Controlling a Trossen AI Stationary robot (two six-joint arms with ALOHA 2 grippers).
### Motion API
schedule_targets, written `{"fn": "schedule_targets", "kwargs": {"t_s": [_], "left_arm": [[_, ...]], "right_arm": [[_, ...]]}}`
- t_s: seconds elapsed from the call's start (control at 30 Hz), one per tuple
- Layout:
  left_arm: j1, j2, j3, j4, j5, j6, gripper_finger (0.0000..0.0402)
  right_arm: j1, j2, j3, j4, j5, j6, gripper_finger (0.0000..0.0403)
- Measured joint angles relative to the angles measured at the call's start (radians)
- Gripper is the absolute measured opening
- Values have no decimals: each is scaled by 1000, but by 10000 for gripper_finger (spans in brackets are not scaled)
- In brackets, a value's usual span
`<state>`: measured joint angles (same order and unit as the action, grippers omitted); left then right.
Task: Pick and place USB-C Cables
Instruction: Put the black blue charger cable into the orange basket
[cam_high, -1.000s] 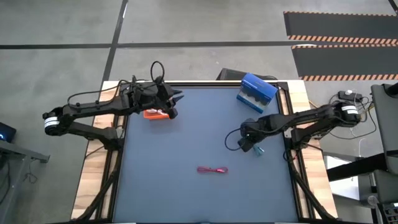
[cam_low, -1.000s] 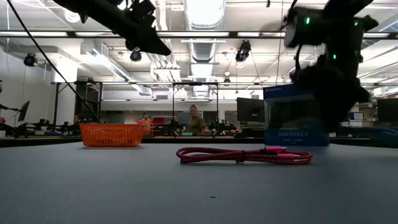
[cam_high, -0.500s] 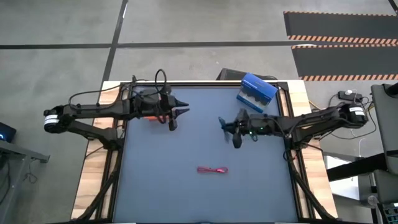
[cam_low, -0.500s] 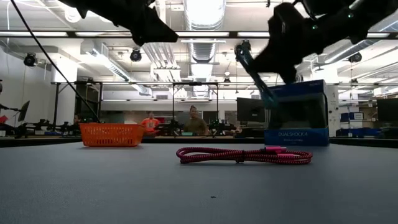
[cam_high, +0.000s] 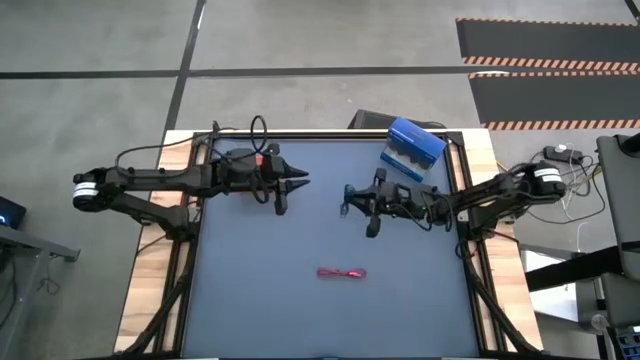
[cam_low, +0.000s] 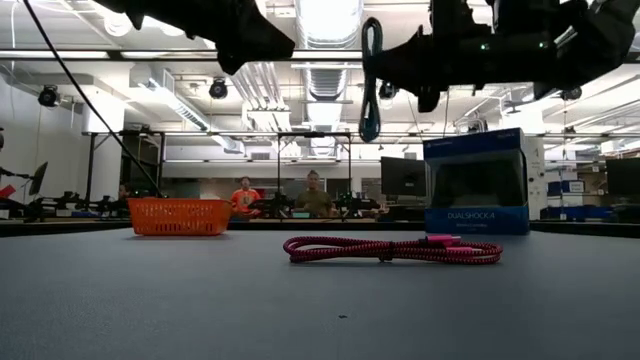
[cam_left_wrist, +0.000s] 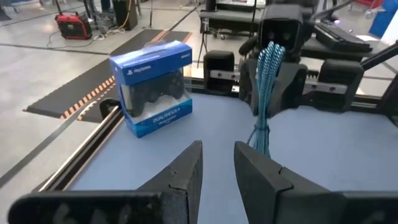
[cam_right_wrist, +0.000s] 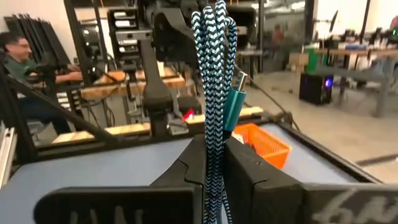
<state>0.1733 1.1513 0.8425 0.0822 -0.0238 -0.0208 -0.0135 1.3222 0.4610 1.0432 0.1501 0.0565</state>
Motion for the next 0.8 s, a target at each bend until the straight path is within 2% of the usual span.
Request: {"fn": "schedule_targets", "kwargs": {"t_s": [0.23,0.43,0.6,0.8], "left_arm": [[-7,31,-36,89,3,-3,77],[-11,41,-61,150,51,0,77],[-13,41,-61,172,80,-4,77],[-29,83,-63,261,200,-26,77]], "right_arm": [[0,106,1,233,0,-41,20],[0,170,1,393,-19,-62,20],[-3,186,6,408,-19,-81,20],[-2,185,6,406,-27,-83,22]]}}
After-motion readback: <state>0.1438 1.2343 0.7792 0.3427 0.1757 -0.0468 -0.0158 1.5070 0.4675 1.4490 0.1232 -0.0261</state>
